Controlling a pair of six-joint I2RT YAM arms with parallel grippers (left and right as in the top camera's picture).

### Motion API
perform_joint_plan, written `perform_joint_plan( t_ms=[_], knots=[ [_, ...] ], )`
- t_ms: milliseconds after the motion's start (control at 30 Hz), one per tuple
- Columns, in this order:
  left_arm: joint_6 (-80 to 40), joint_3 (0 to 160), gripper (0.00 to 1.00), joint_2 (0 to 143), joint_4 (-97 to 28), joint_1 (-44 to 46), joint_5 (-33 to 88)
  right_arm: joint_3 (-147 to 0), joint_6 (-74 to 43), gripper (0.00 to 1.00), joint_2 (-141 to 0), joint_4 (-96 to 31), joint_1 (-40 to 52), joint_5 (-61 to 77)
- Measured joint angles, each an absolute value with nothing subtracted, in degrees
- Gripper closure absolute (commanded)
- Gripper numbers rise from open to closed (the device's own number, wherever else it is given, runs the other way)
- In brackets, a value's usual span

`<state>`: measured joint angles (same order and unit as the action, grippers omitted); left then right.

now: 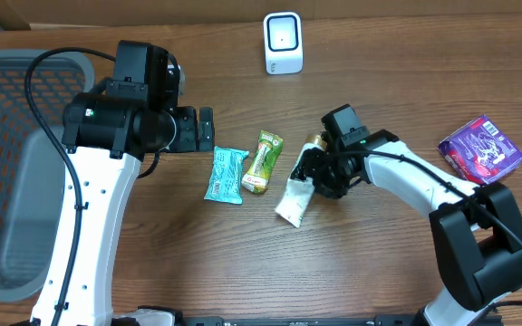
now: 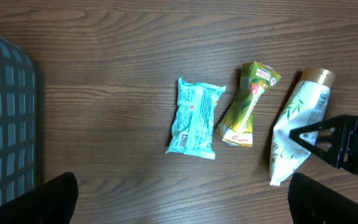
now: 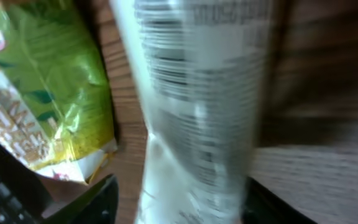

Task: Scan the item barcode
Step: 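Move the right gripper to the white tube and grasp it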

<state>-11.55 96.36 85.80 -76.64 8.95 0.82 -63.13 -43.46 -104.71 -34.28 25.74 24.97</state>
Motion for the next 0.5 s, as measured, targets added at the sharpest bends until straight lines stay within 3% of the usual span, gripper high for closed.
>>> perform_joint_plan(
  t_ms=[167, 367, 467, 500],
  knots=[
    [-11.6, 96.4, 0.01, 85.8, -76.6, 9.0, 0.8, -63.1, -46.4, 0.62, -104.7, -31.7, 26.3, 22.9],
    [-11.6, 96.4, 0.0, 85.8, -76.6, 9.0, 0.8, -63.0, -45.5, 0.93, -104.7, -31.2, 26.3, 21.9],
    [-11.6, 96.4, 0.0, 85.8, -76.6, 9.0, 0.8, -63.1, -43.4, 0.93, -104.7, -30.9, 26.2, 22.6],
    [-11.6, 96.4, 0.01, 85.8, -76.6, 9.0, 0.8, -63.1, -42.8, 0.89, -104.7, -30.8, 26.2, 22.7]
  ],
)
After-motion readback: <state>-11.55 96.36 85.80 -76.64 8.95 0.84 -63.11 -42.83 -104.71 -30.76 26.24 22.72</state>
